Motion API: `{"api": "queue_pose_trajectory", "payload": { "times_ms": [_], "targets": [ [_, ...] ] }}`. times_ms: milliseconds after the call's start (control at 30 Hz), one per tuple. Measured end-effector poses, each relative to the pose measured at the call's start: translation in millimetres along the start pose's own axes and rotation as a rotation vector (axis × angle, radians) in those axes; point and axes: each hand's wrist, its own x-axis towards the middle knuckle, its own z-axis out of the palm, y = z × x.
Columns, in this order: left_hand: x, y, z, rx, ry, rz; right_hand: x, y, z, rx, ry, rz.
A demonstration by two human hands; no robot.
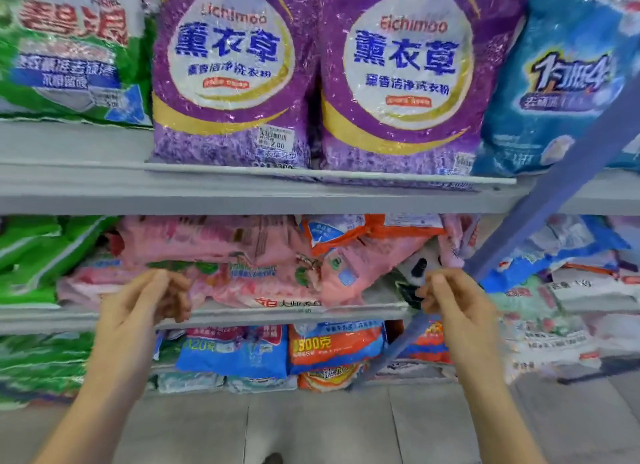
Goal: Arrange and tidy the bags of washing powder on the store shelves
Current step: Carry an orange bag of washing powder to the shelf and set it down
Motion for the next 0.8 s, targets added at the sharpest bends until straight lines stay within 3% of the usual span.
{"api": "queue_pose_trajectory", "payload": {
  "times_ms": [100,233,367,567,800],
  "targets": [
    [-10,-2,19,-0.006,0.07,-0.011,38,1,19,-0.275,-0.167,-0.168],
    [-20,-5,37,0.045,0.139,-0.009,86,10,58,-0.86,-0.23,-0.642],
    [-29,-3,46,0.087,0.159,-0.017,105,21,94,-1.212,-0.575,-0.703],
    [-31,4,43,0.077,0.172,-0.011,113,33,104,-1.15,-0.447,-0.684],
    [-25,-4,44,0.063,0.128,-0.088,88,17,80,-0.538,-0.225,-0.529]
  ]
}}
